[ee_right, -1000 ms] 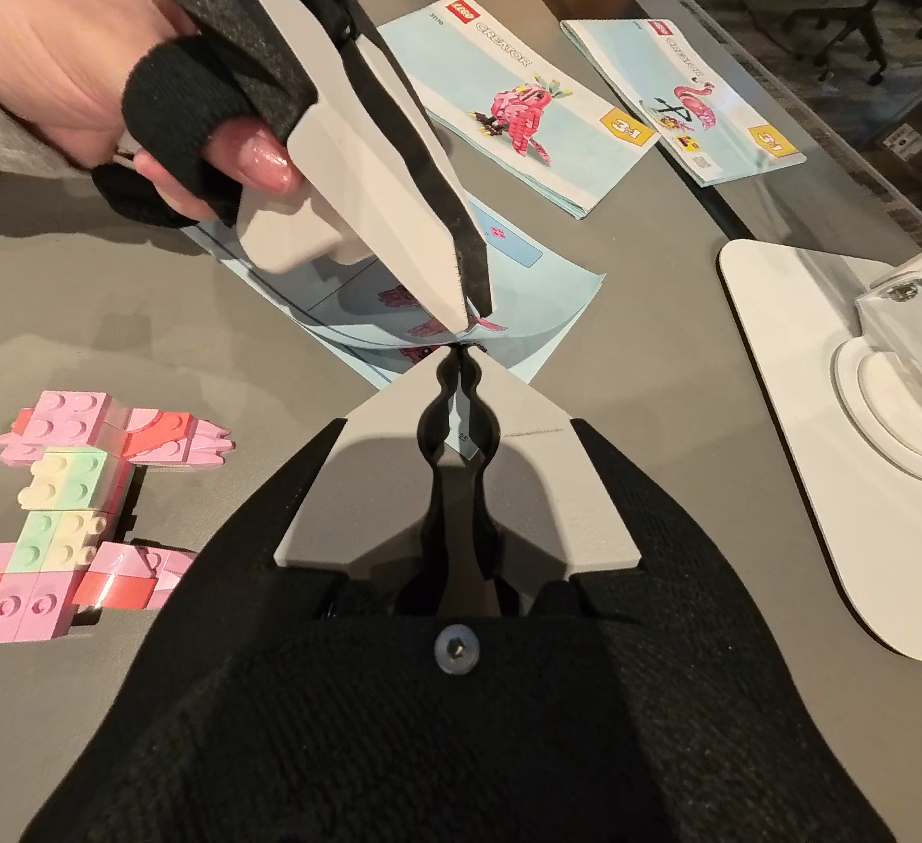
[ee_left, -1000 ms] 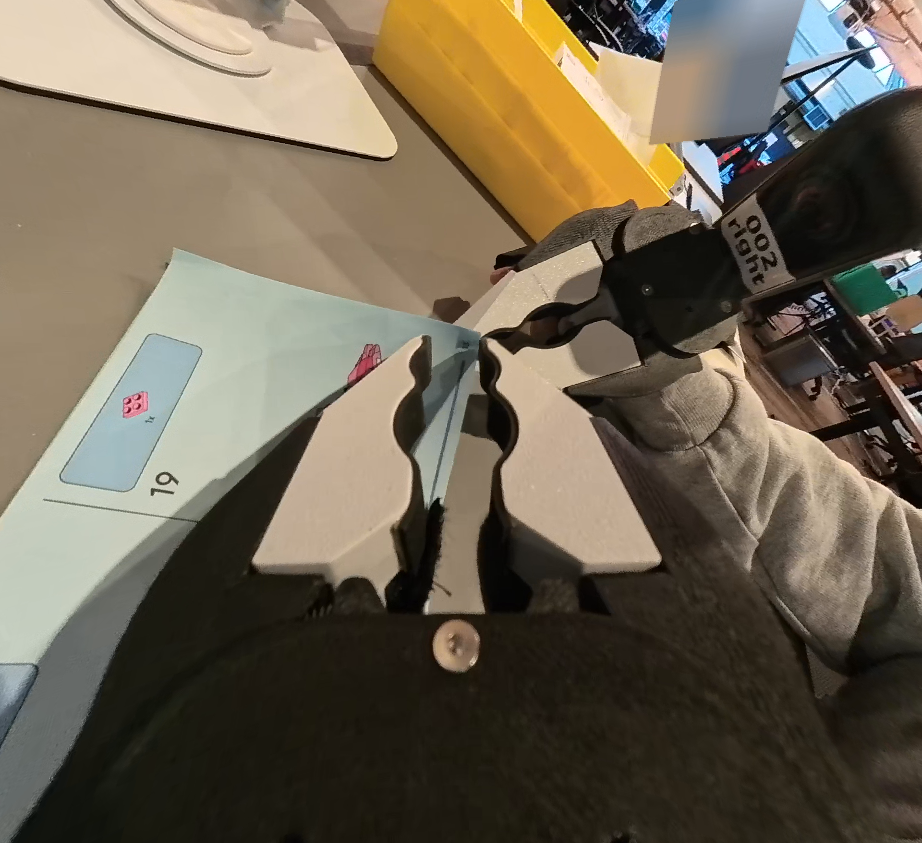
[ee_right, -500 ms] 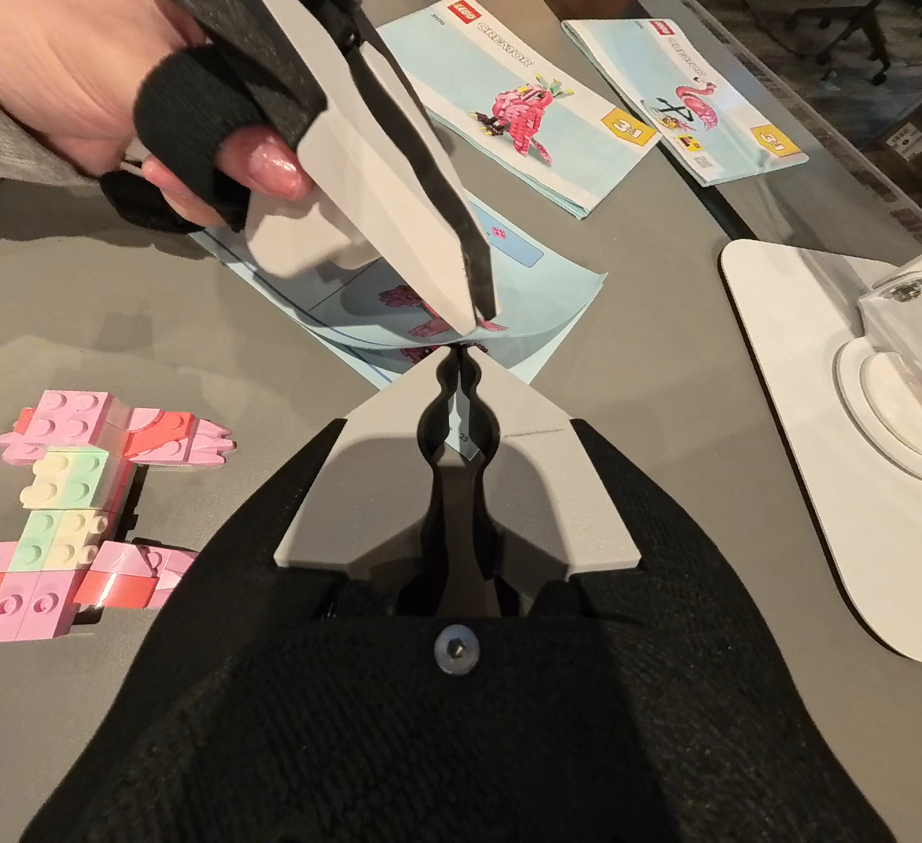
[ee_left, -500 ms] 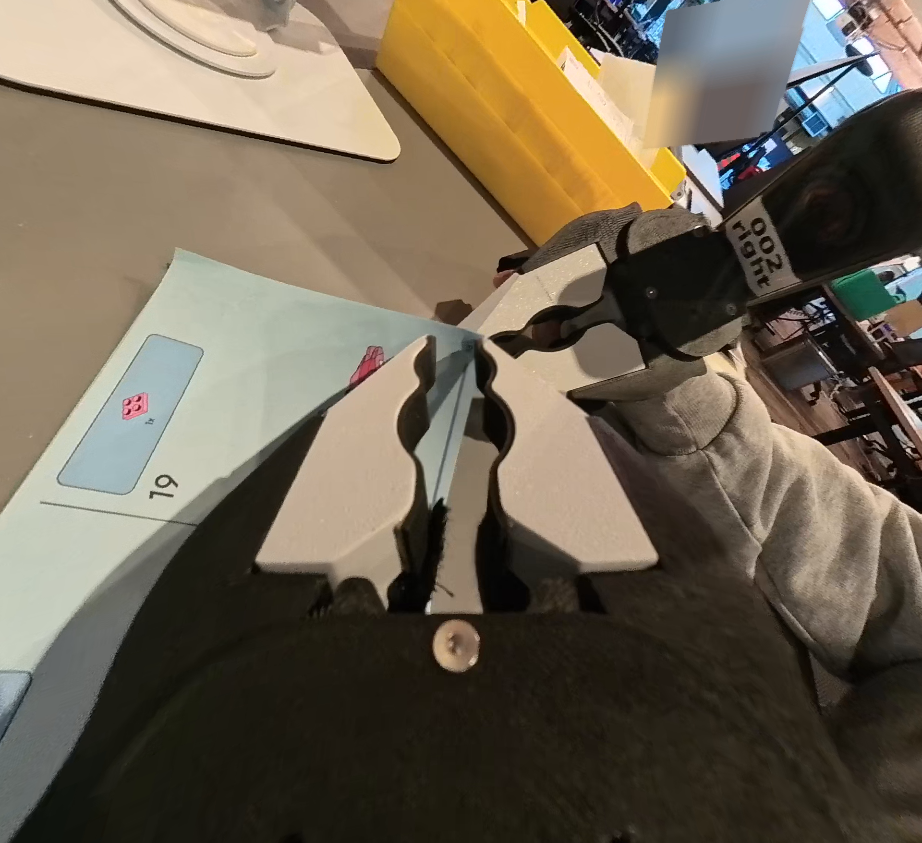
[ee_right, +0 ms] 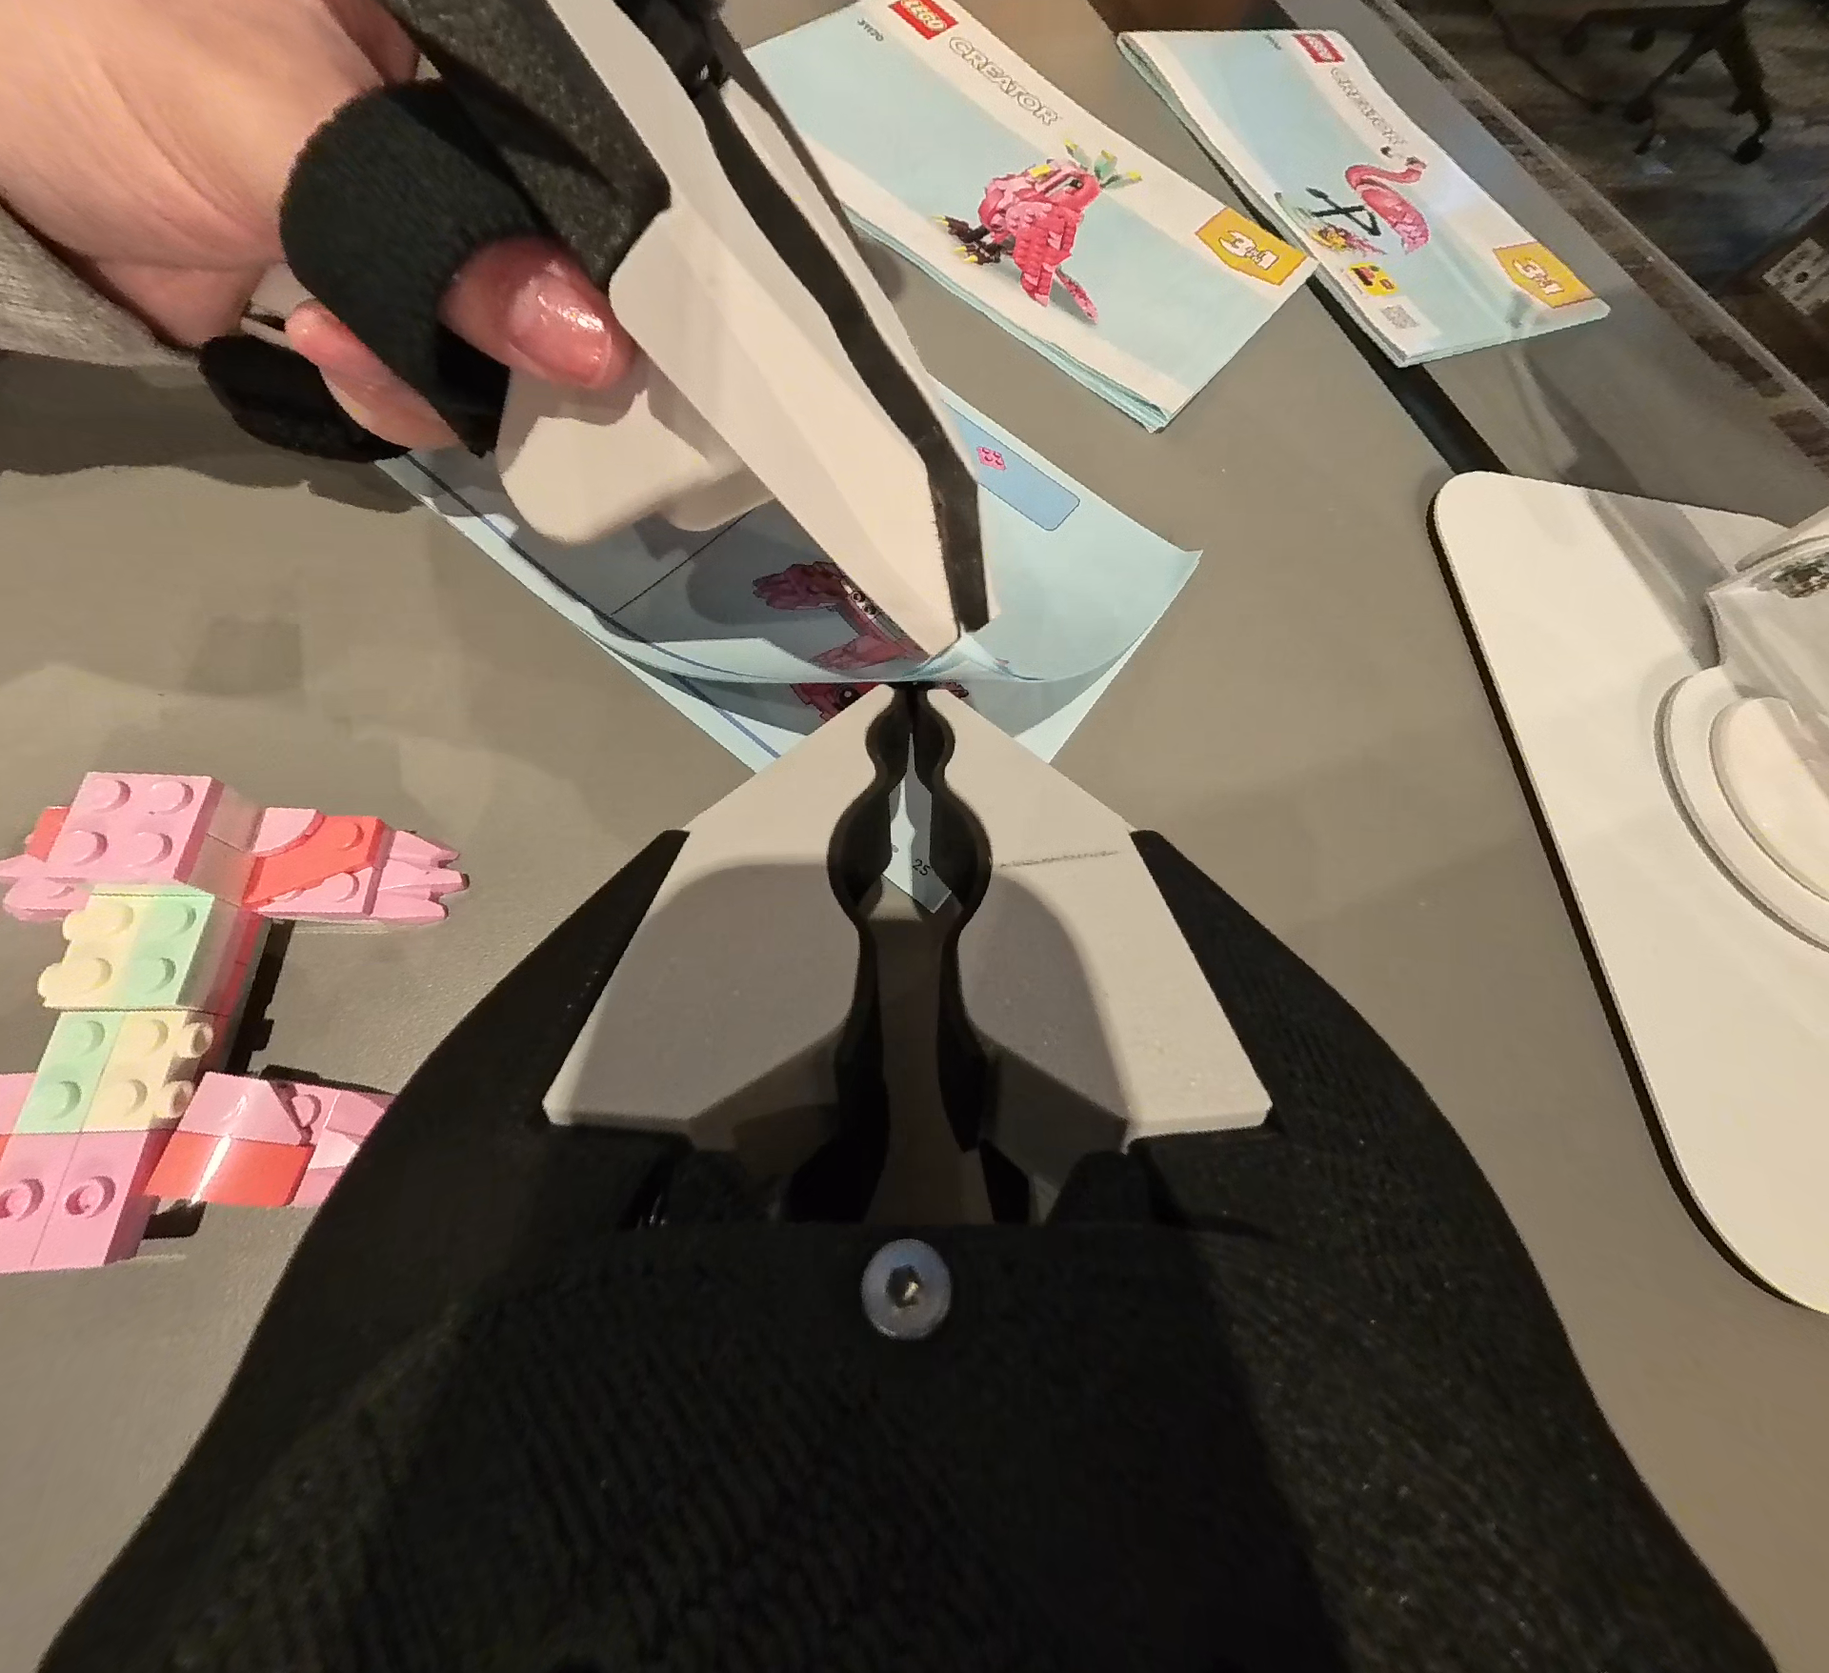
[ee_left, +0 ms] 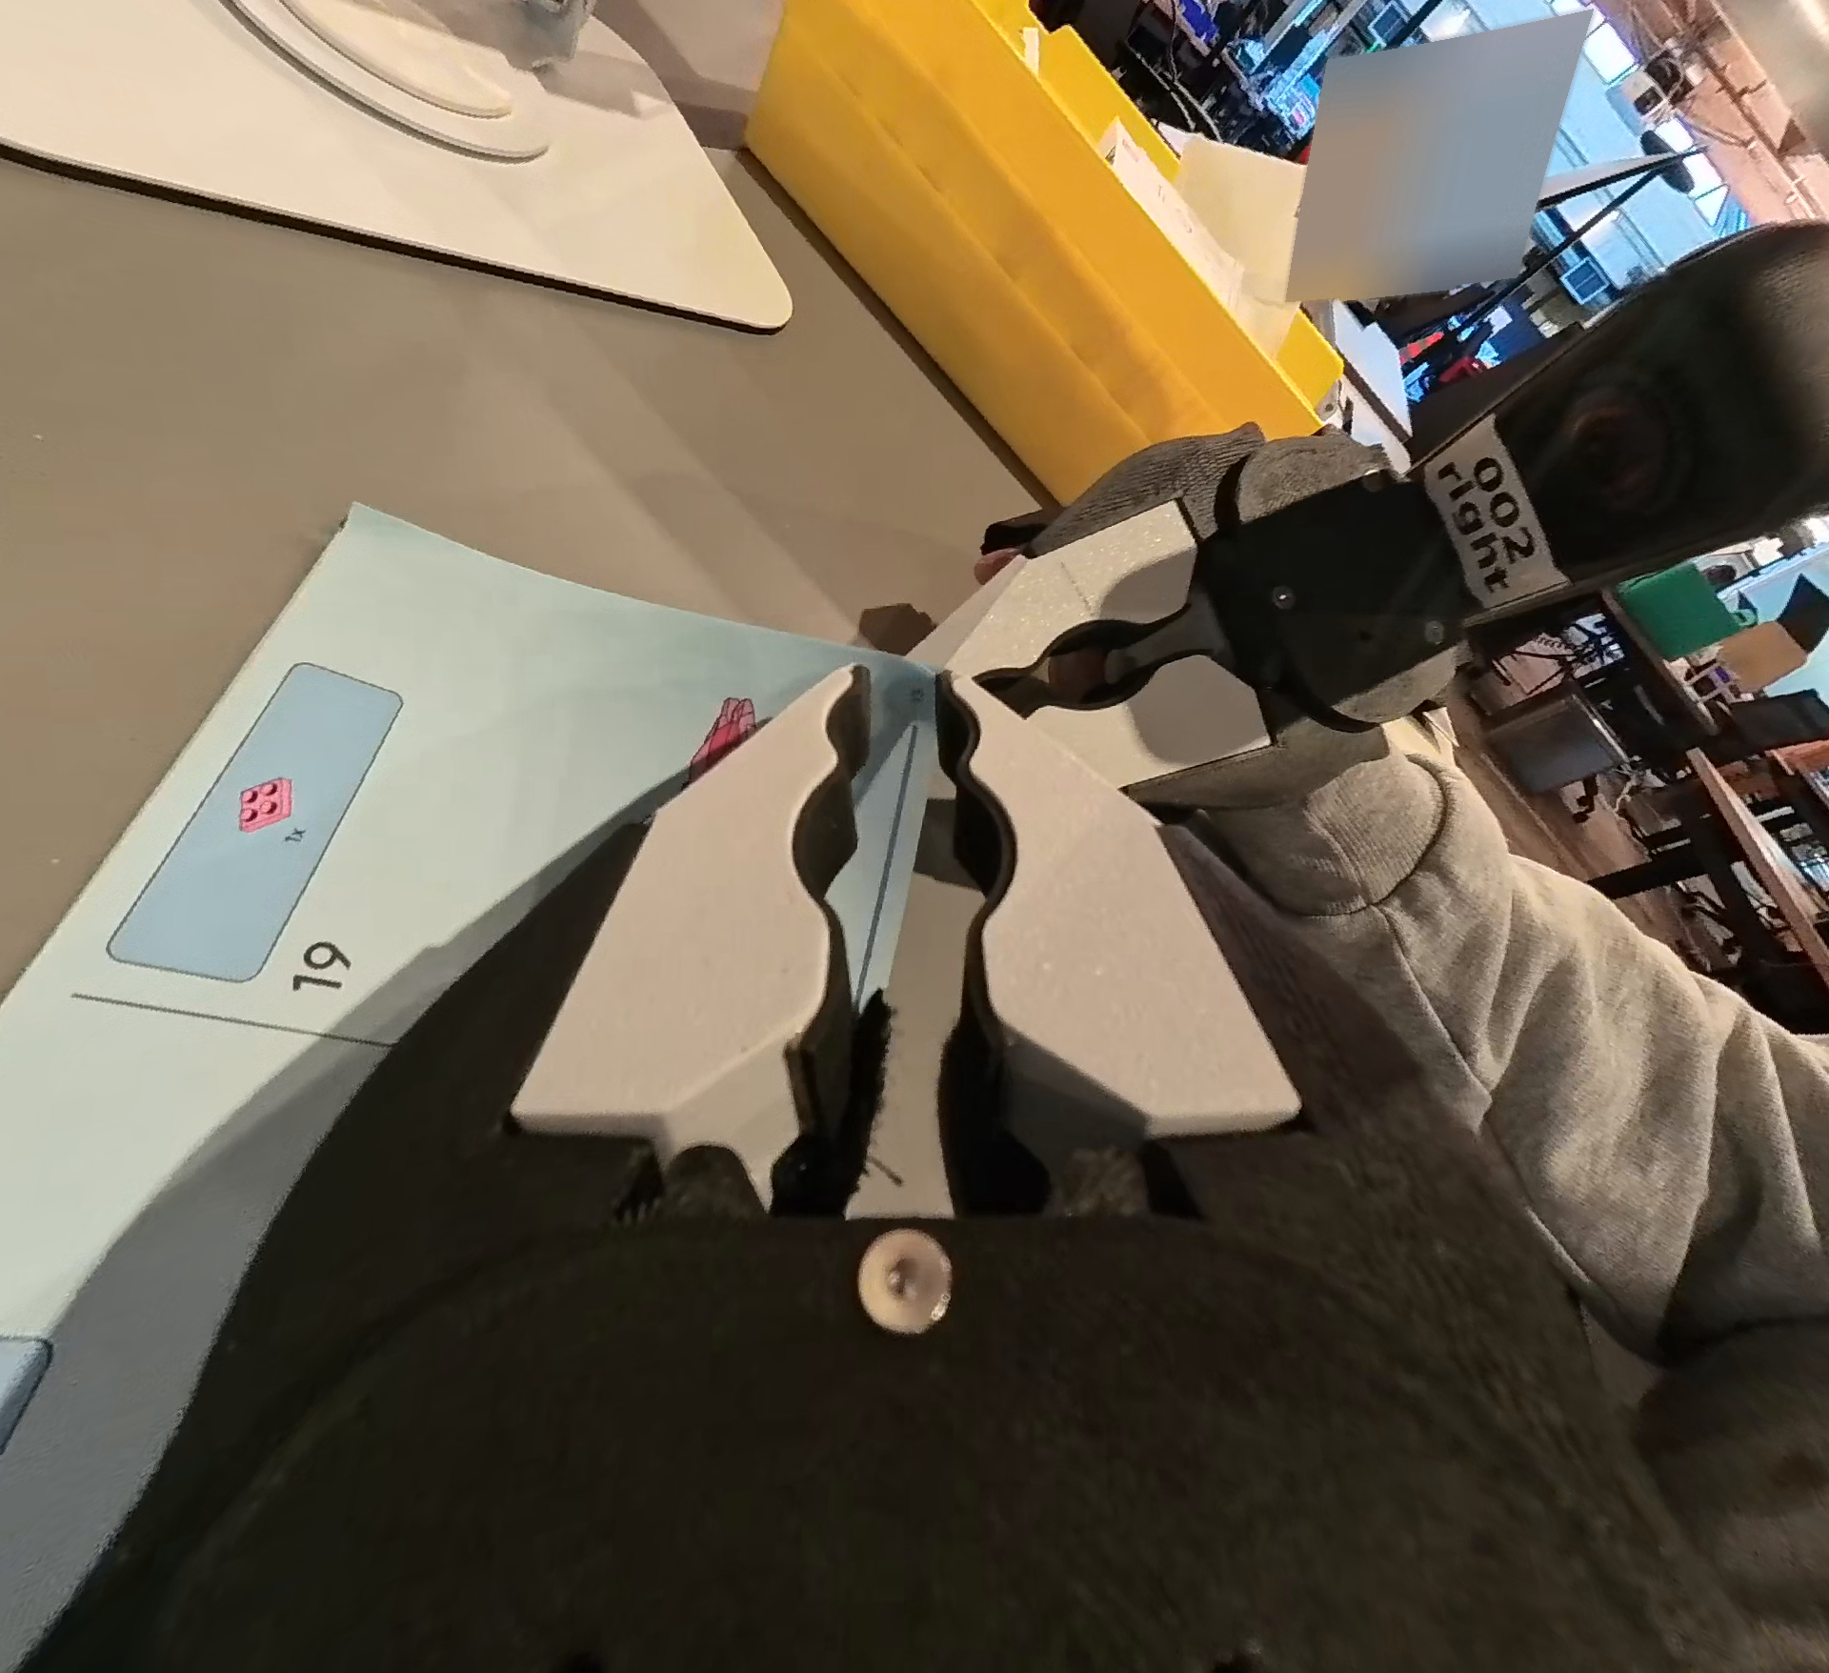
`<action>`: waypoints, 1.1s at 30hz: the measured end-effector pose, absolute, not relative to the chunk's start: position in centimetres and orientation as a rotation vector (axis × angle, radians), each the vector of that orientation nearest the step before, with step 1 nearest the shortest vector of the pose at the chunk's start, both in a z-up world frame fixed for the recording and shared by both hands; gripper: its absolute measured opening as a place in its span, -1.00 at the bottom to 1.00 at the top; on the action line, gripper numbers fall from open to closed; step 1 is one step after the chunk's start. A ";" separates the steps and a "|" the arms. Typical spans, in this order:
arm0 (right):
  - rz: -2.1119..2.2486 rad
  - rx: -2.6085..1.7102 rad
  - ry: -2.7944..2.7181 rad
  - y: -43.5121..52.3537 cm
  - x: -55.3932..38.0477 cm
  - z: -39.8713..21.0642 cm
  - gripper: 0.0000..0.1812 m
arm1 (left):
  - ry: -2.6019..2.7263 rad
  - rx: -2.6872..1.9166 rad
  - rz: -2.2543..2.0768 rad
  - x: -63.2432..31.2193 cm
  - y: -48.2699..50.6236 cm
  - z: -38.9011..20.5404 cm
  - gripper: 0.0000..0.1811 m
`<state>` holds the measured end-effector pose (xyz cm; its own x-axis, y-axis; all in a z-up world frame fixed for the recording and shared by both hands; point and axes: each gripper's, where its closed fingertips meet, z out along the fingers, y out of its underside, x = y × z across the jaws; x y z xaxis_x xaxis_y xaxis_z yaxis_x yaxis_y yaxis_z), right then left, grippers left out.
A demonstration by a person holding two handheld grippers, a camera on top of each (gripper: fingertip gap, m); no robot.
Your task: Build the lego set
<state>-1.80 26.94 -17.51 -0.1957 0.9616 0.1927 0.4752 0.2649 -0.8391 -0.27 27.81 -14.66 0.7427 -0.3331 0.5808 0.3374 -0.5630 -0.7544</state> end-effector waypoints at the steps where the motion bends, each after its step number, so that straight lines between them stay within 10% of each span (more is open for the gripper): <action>1: 0.831 -1.311 -1.797 26.9 -1.8 -17.5 -1.00 | -0.003 -1.983 -0.881 -0.2 27.8 -14.7 -0.88; 33: 0.797 -1.388 -1.776 28.0 -1.5 -18.0 -0.96 | 0.040 -1.938 -0.765 -0.7 27.2 -13.5 -1.00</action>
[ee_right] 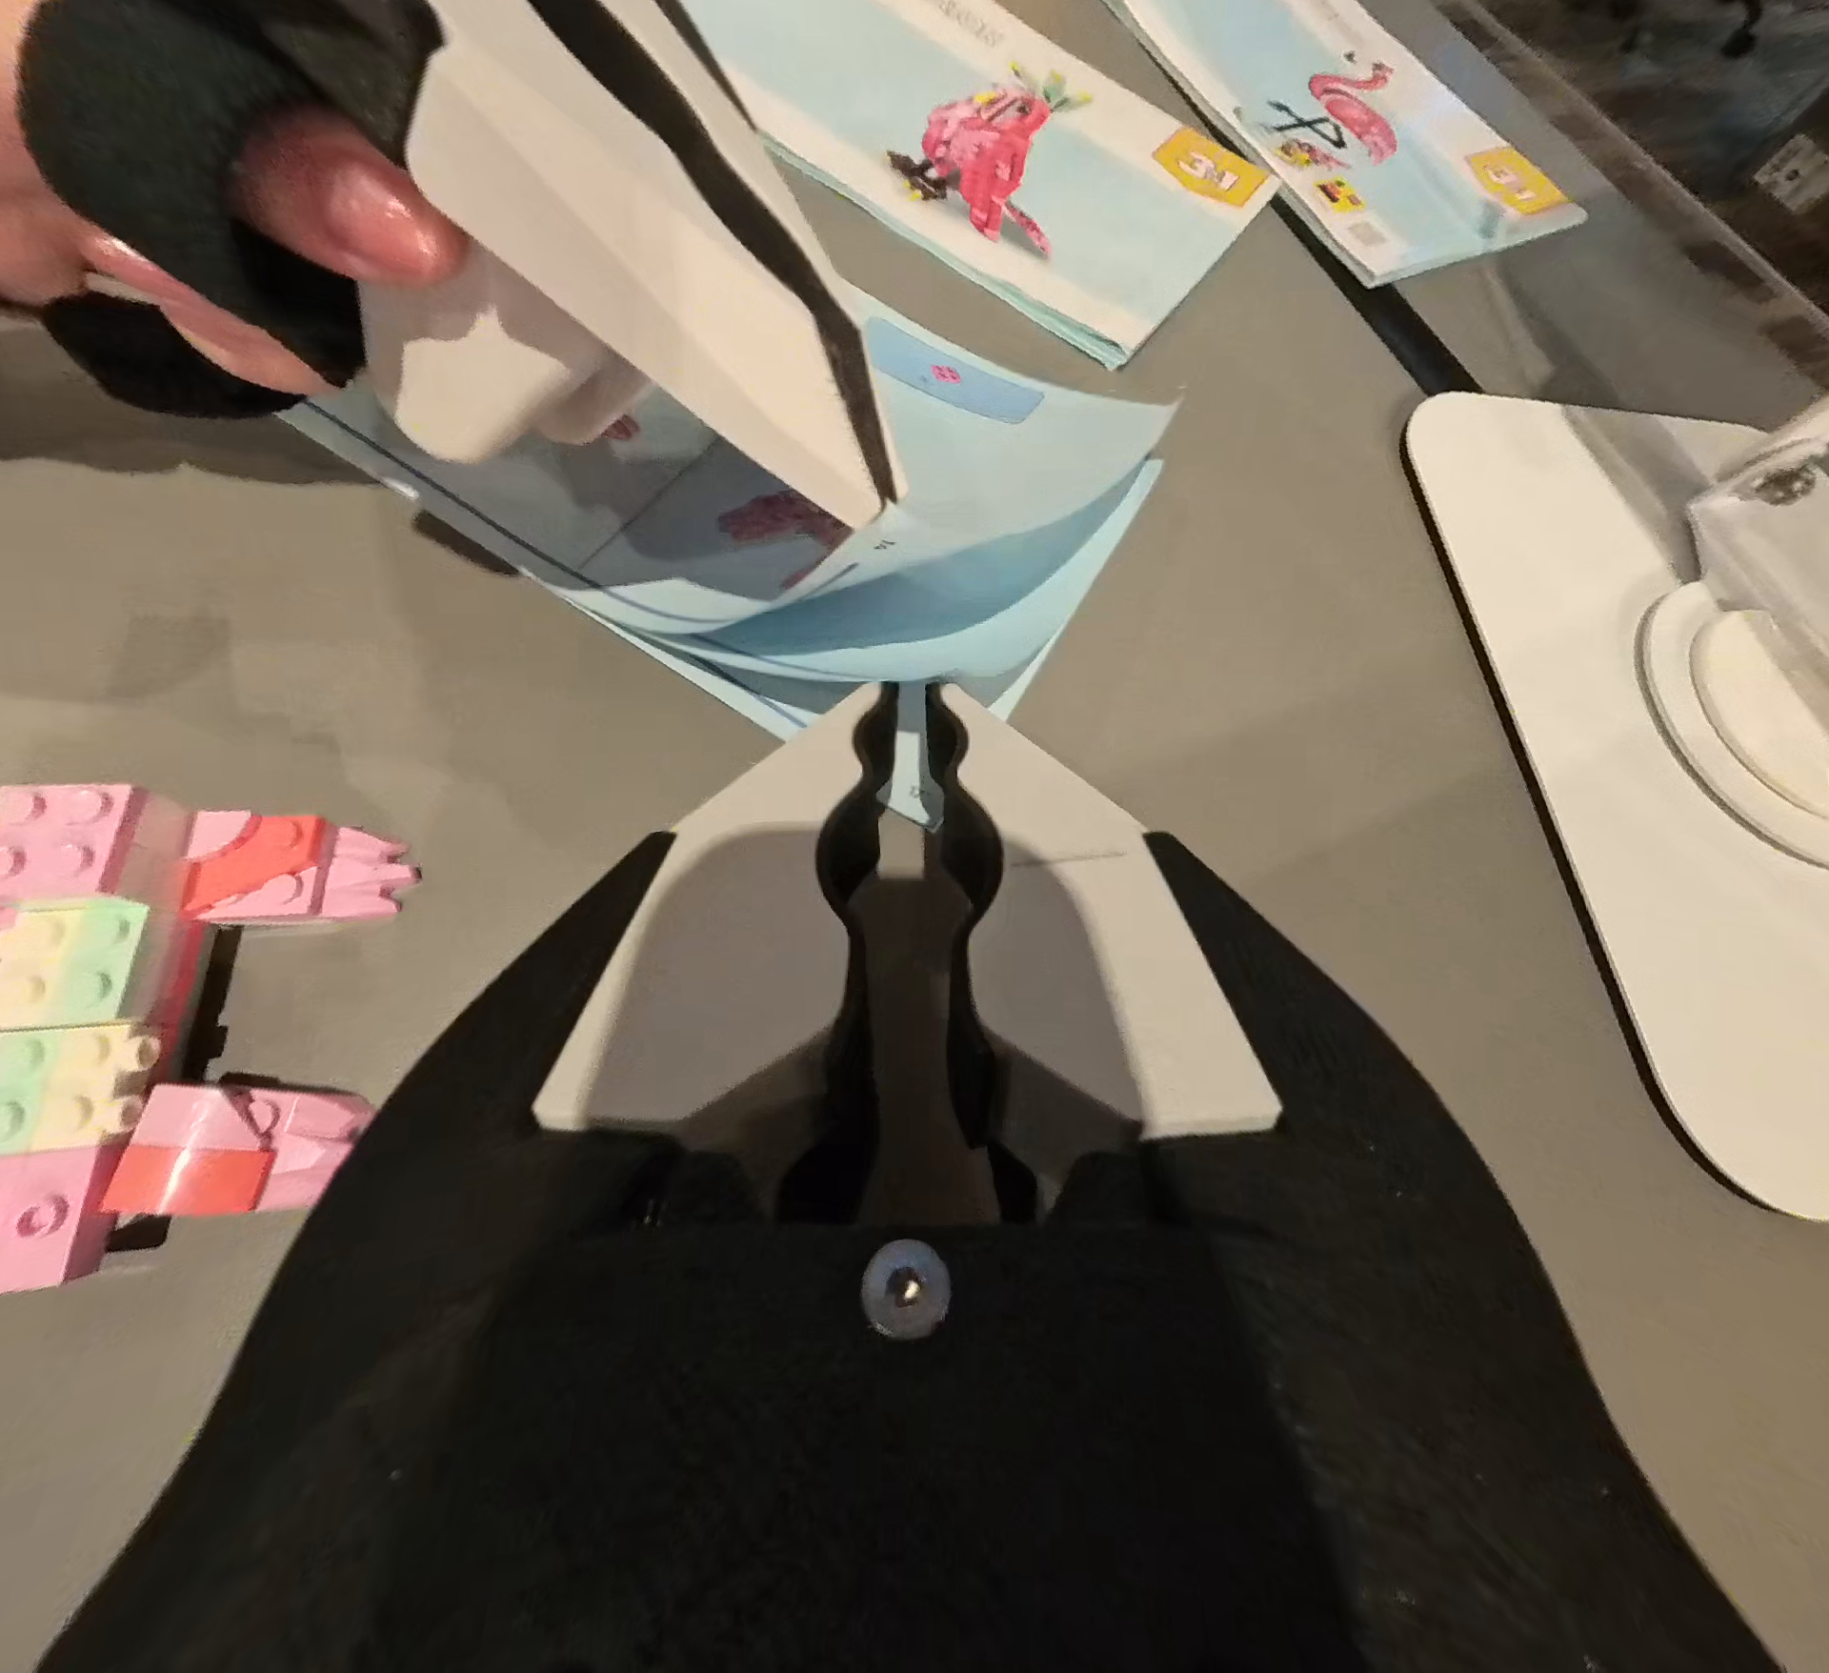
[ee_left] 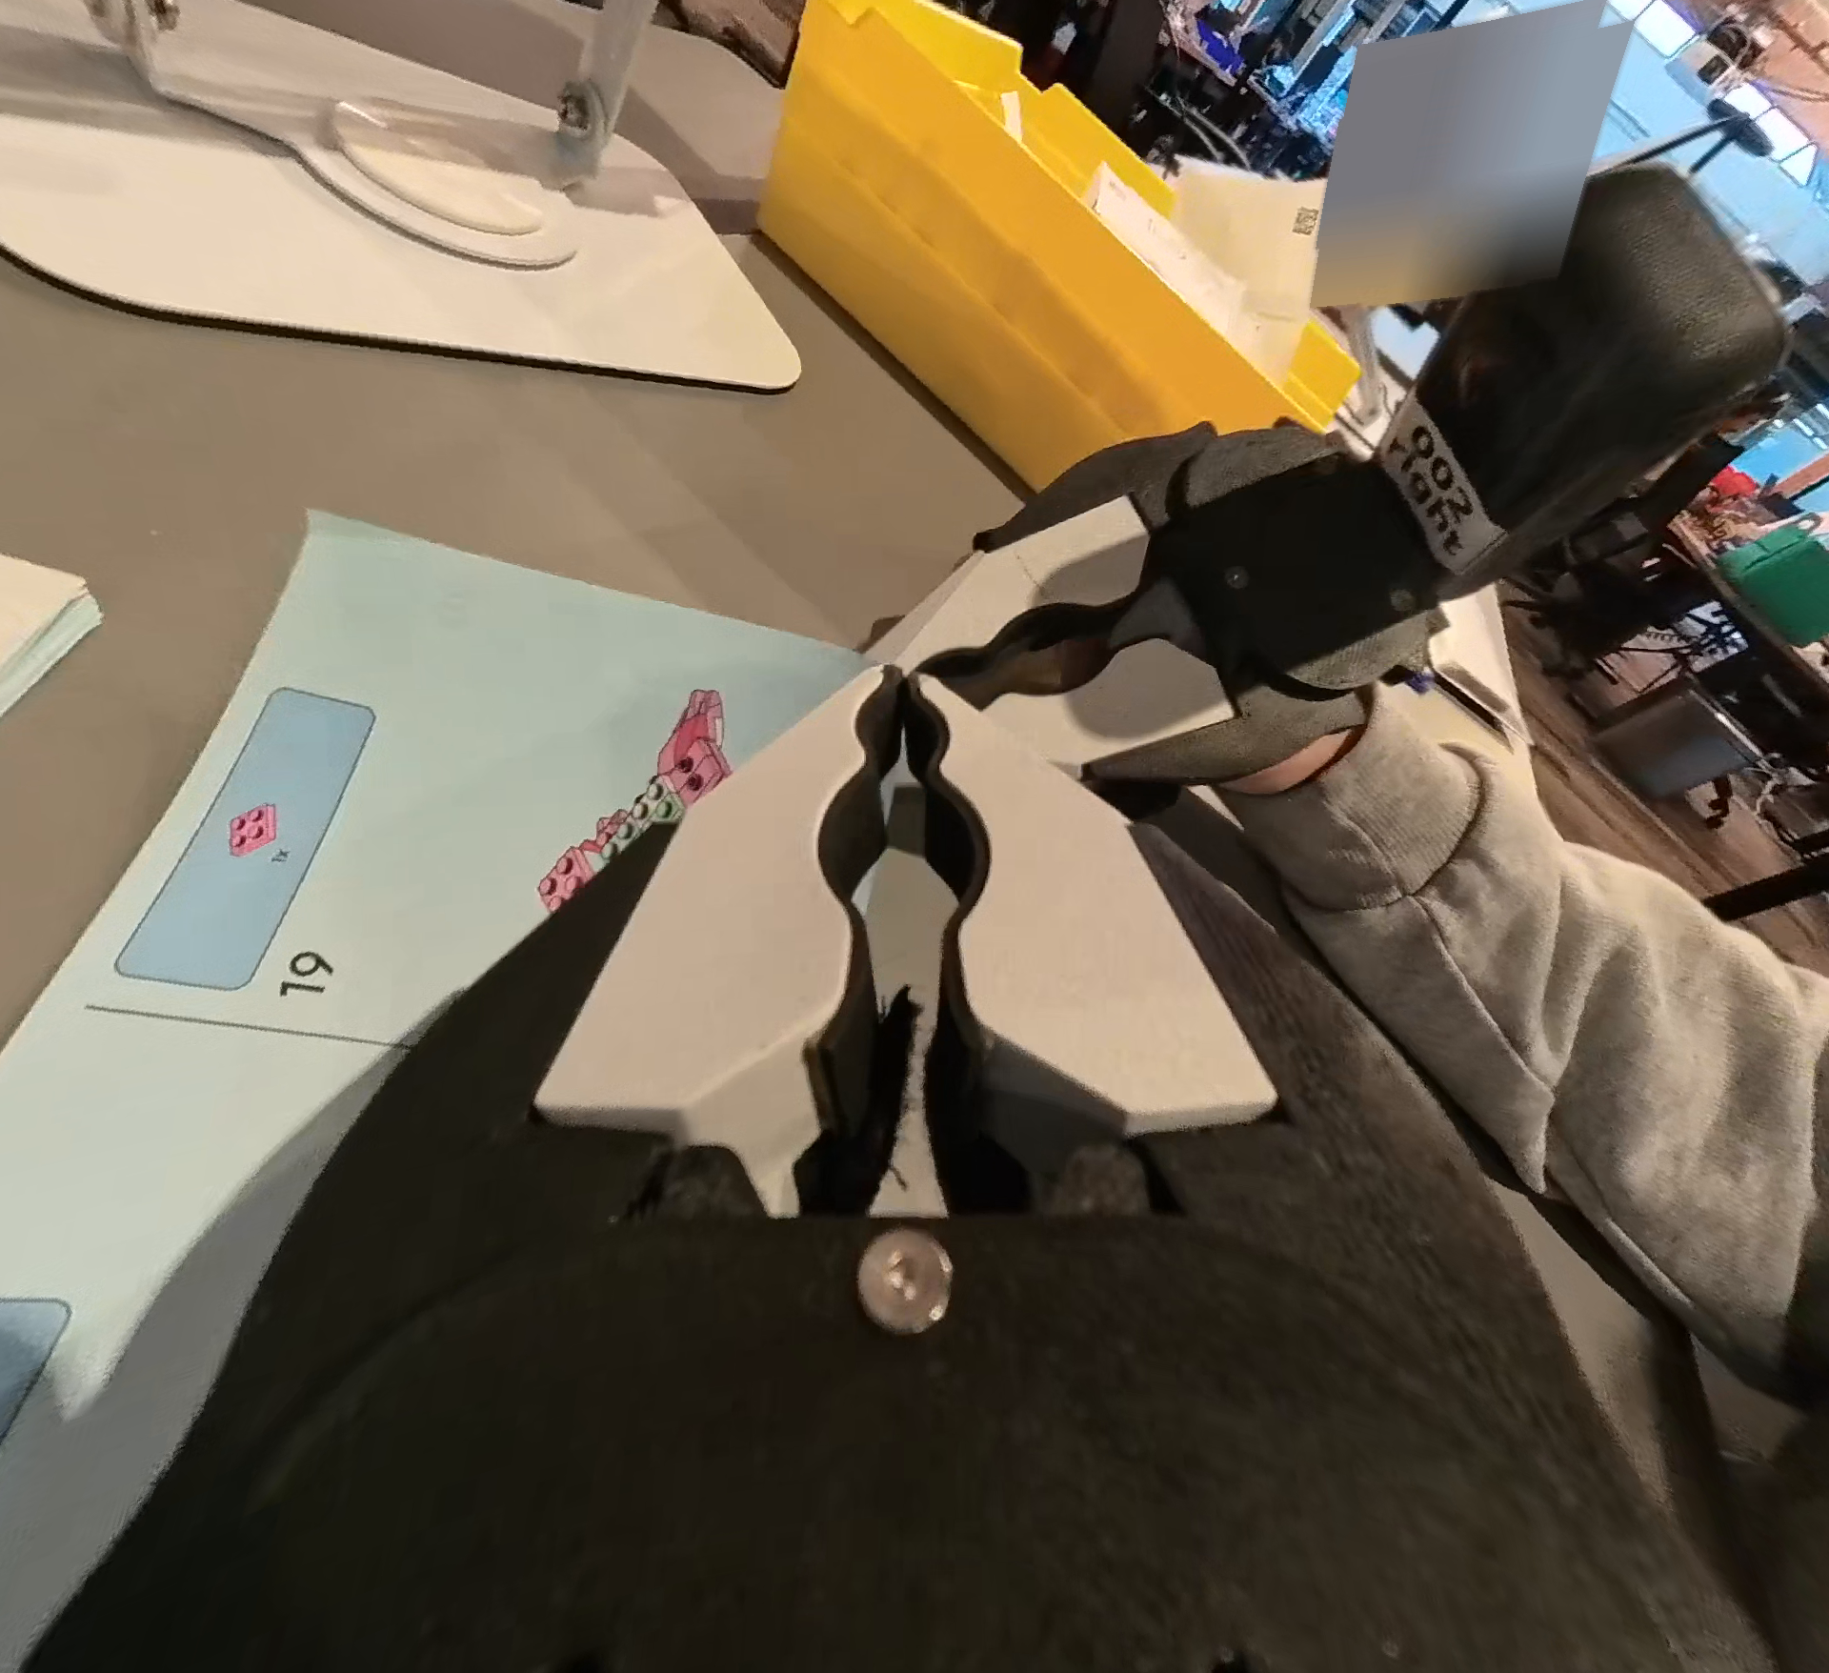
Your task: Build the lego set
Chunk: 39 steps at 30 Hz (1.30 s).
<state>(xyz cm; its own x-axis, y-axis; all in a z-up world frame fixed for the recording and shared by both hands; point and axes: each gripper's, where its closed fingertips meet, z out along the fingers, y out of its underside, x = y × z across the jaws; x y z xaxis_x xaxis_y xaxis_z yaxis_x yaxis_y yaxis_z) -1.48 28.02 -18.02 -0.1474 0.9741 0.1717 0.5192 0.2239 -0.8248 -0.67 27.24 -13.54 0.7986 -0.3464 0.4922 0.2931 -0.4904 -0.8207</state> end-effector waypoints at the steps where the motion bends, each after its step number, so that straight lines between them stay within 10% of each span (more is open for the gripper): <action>1: 0.789 -1.402 -1.770 28.2 -1.5 -18.1 -0.96 | 0.032 -1.940 -0.762 -0.8 27.3 -13.7 -1.00; 28: 1.186 -1.863 -1.525 22.4 -7.6 -16.3 -0.68 | 0.041 -1.702 -0.671 -3.6 16.6 -3.4 -1.00; 39: 1.443 -2.007 -1.518 18.0 -10.2 -16.7 -0.56 | -0.031 -1.586 -0.210 -8.3 3.2 -0.9 -0.59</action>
